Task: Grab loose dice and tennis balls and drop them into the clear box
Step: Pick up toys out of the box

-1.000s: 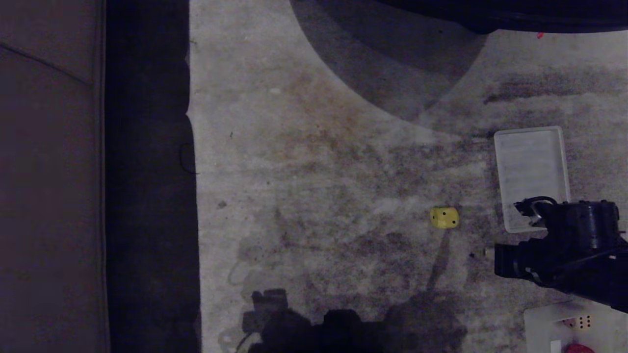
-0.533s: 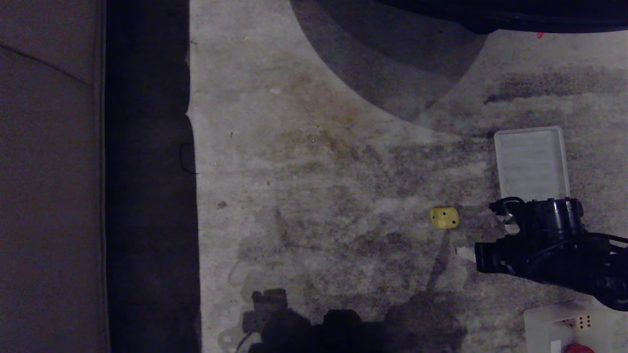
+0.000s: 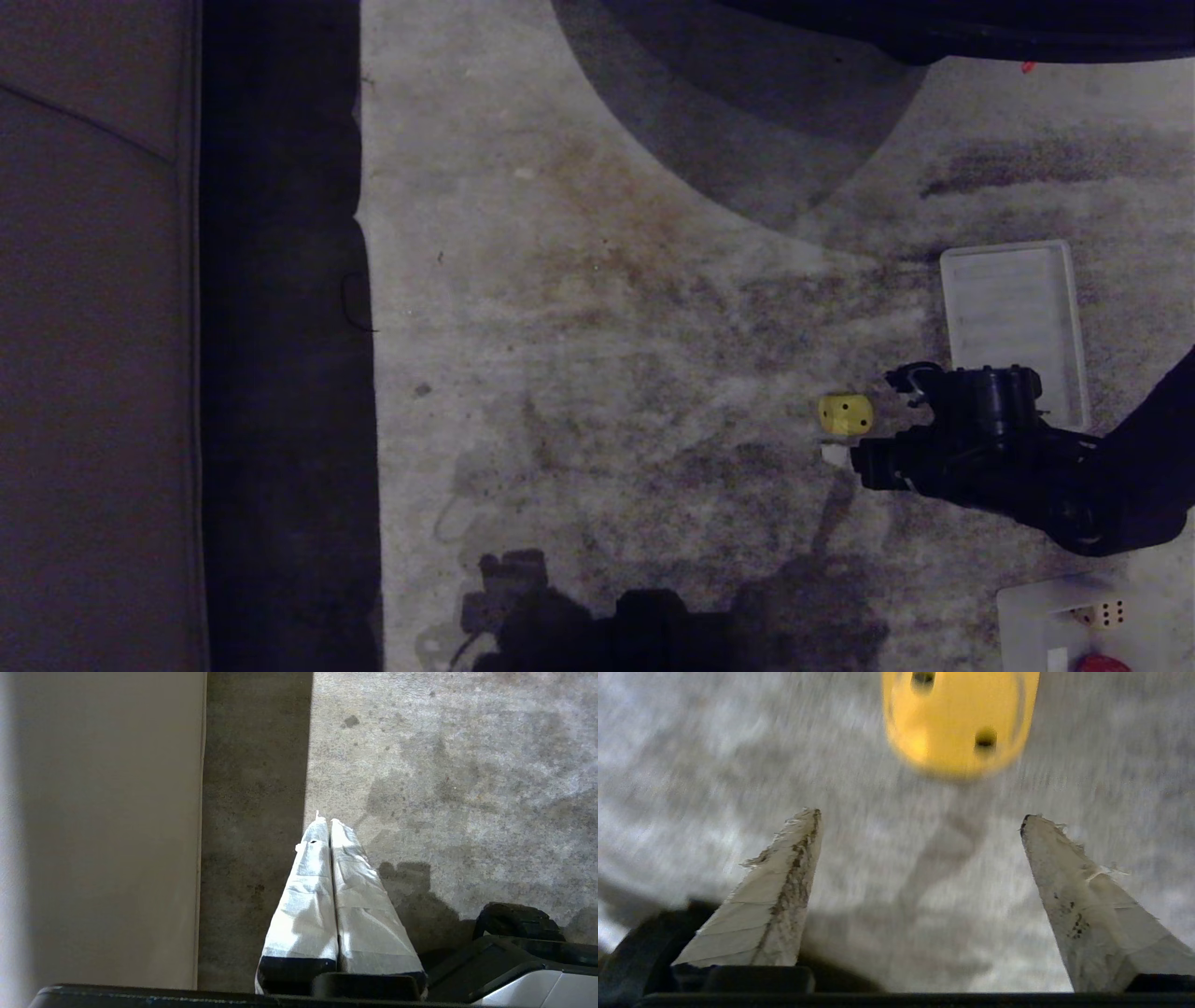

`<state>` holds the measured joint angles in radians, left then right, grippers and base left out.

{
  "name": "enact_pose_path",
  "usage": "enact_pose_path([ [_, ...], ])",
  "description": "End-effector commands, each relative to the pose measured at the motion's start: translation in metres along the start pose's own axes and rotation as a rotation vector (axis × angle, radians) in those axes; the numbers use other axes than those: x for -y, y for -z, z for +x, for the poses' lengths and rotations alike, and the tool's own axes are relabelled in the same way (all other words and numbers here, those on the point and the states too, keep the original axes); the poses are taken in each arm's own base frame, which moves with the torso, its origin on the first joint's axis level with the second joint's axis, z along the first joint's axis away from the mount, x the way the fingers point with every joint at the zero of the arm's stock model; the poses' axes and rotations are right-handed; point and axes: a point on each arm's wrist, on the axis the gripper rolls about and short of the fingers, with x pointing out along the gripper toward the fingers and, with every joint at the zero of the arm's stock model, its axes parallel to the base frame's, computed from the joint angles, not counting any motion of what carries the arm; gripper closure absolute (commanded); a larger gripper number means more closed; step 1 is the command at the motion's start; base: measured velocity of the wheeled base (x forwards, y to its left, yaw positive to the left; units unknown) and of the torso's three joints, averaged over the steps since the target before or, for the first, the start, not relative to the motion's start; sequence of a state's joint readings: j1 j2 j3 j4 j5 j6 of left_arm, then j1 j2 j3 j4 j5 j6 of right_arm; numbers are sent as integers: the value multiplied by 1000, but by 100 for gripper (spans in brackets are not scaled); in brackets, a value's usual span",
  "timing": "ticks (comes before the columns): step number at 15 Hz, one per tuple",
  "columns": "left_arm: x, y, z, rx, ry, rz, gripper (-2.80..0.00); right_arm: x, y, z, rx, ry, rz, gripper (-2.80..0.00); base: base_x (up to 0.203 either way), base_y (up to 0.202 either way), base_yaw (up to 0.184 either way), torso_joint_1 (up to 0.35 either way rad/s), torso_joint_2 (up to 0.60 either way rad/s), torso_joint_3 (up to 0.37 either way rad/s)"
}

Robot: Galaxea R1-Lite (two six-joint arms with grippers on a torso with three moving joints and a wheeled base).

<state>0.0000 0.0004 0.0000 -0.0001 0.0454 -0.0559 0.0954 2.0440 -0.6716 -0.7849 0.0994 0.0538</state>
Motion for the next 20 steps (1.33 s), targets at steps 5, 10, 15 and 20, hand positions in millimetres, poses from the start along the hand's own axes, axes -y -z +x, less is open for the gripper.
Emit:
enact_pose_path([
  [5,0,0,0,1,-1,-1,0,1,-5,30,28,0,-7,-280,0,0,0,0,0,0],
  [10,0,0,0,-1,-1,-1,0,2,-10,36,48,4,-10,0,0,0,0,0,0,0],
  [15,0,0,0,-2,-1,-1,0,3,-12,39,86,9,-15,0,0,0,0,0,0,0],
  [20,0,0,0,-1,-1,-1,0,3,-9,30,90,77,-54,0,0,0,0,0,0,0],
])
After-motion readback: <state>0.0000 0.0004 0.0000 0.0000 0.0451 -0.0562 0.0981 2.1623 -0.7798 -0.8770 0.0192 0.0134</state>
